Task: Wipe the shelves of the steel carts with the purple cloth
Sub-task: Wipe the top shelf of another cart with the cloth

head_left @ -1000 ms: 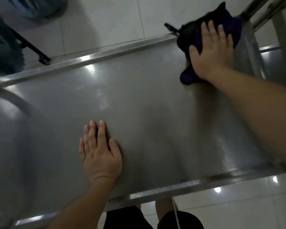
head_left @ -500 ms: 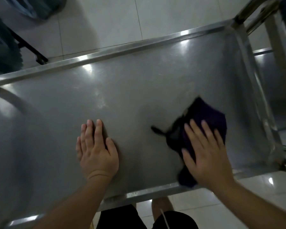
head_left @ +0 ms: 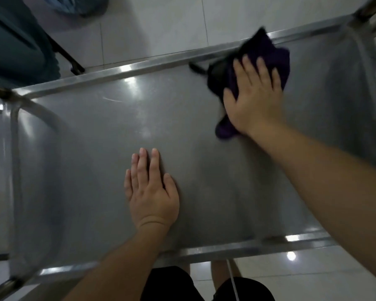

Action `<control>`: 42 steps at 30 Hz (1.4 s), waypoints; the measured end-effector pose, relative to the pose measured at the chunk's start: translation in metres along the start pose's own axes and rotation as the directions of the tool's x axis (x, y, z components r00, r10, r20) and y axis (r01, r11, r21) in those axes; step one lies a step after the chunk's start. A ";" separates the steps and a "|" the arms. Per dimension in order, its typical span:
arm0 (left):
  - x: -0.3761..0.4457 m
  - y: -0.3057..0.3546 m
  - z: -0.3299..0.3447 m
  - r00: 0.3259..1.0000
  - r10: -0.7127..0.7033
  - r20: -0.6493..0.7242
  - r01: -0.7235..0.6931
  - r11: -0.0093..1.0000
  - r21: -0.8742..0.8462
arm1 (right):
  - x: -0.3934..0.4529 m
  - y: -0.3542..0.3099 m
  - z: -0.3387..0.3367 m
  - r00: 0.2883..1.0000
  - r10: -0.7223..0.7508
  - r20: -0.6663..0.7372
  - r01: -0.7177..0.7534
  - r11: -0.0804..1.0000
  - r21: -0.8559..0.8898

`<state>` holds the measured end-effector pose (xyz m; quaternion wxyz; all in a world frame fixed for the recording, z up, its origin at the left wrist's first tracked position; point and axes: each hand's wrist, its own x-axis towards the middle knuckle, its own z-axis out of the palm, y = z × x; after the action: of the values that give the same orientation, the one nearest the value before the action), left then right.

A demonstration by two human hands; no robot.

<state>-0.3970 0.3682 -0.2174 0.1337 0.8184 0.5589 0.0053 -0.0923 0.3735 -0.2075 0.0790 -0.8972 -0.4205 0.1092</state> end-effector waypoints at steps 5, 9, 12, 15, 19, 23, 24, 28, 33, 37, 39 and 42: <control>0.001 0.000 -0.001 1.000 -0.009 0.018 0.009 1.000 0.002 | 0.055 -0.028 0.002 0.996 0.090 0.021 -0.090 0.996 -0.008; 0.001 0.001 -0.002 1.000 0.001 0.016 0.000 1.000 -0.014 | -0.017 -0.022 0.004 0.997 -0.053 0.047 0.053 0.999 -0.004; 0.002 0.001 -0.002 1.000 0.002 0.011 -0.001 1.000 -0.024 | -0.126 -0.025 0.015 0.991 -0.127 0.035 0.126 0.992 0.015; 0.002 0.000 -0.004 1.000 0.004 0.020 -0.003 0.999 -0.033 | -0.246 -0.024 0.030 0.971 -0.212 0.106 0.213 0.977 0.004; 0.002 0.001 -0.012 0.996 0.014 0.083 -0.009 0.998 -0.055 | -0.312 -0.026 0.035 0.954 -0.222 0.201 0.238 0.969 -0.060; 0.006 -0.008 -0.032 0.979 0.080 0.190 -0.049 0.985 -0.163 | -0.304 -0.032 0.029 0.958 -0.188 0.218 0.209 0.975 -0.078; 0.007 -0.016 -0.038 0.971 0.119 0.206 -0.079 0.978 -0.194 | -0.304 -0.033 0.029 0.958 -0.187 0.217 0.209 0.975 -0.081; 0.027 -0.070 -0.058 0.975 0.197 0.106 -0.189 0.978 -0.086 | -0.307 -0.030 0.032 0.963 -0.168 0.211 0.196 0.973 -0.119; 0.036 -0.125 -0.046 0.974 0.218 0.069 -0.221 0.974 0.041 | -0.273 -0.048 0.032 0.964 -0.134 0.230 0.161 0.982 -0.099; 0.036 -0.128 -0.033 0.972 0.234 0.017 -0.235 0.970 0.058 | -0.154 -0.101 0.032 0.991 -0.101 0.090 0.105 0.993 -0.045; 0.036 -0.129 -0.033 0.970 0.242 0.004 -0.242 0.968 0.059 | -0.073 -0.128 0.031 0.992 -0.071 0.100 0.073 0.997 -0.020; 0.038 -0.130 -0.034 0.971 0.237 0.010 -0.237 0.970 0.049 | 0.026 -0.161 0.032 0.987 -0.025 0.156 0.028 0.999 -0.016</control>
<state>-0.5068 0.4544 -0.2187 0.1129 0.8824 0.4567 0.0056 -0.2031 0.4977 -0.2042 0.0392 -0.8810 -0.4380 0.1744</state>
